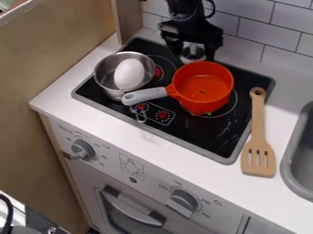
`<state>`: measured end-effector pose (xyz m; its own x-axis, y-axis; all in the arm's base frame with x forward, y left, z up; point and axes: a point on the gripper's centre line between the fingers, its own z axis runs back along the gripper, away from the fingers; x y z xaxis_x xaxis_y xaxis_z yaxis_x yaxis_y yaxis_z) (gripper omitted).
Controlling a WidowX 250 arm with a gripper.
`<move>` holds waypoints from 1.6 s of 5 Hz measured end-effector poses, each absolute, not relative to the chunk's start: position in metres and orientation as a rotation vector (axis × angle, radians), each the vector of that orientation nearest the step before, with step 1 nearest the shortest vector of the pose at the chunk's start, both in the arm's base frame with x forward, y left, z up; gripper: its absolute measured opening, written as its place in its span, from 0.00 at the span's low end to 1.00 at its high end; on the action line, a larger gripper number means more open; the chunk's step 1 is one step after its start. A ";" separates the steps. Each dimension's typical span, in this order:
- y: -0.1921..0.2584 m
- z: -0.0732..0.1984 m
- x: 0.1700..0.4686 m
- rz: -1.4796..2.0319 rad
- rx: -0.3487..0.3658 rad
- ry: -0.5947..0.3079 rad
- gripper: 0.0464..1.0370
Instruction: Get the salt shaker out of the orange pot
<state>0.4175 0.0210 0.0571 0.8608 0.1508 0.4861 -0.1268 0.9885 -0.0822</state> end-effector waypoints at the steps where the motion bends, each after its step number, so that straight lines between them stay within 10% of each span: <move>1: 0.024 0.067 0.410 0.146 -0.059 -0.483 0.96; 8: 0.020 0.142 0.303 0.186 -0.081 -0.272 0.96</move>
<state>0.3029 0.0198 0.1420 0.9463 0.1937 0.2590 -0.1720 0.9796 -0.1041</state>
